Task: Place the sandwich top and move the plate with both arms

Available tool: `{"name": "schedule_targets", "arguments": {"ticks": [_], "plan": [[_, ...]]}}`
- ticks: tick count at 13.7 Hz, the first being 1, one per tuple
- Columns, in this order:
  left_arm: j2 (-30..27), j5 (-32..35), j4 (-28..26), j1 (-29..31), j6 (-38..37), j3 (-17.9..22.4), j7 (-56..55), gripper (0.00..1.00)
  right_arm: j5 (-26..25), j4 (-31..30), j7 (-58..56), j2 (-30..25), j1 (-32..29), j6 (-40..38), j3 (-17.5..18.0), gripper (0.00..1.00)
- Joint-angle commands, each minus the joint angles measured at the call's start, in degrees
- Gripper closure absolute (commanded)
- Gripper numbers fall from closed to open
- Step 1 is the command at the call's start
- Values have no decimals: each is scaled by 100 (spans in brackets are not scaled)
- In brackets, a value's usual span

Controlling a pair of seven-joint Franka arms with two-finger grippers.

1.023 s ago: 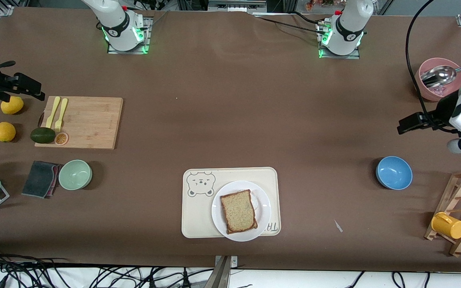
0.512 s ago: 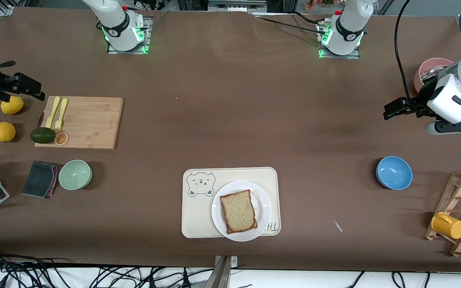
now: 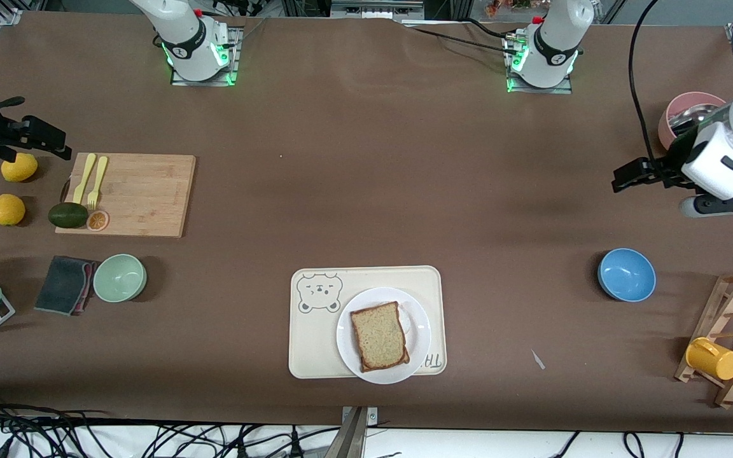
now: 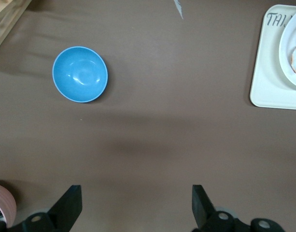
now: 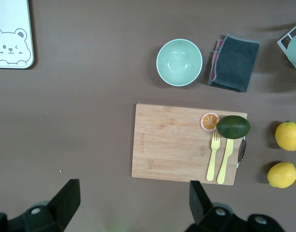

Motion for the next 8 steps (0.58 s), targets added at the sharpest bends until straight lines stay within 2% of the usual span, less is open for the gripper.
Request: {"name": "schedule_targets", "arguments": {"ticks": [1, 8], "plan": [[-170, 110, -101, 280, -62, -34, 20, 0, 7, -29, -40, -86, -9, -61, 13, 0], [-144, 189, -92, 254, -62, -43, -33, 0, 16, -29, -40, -86, -9, -78, 13, 0]]}}
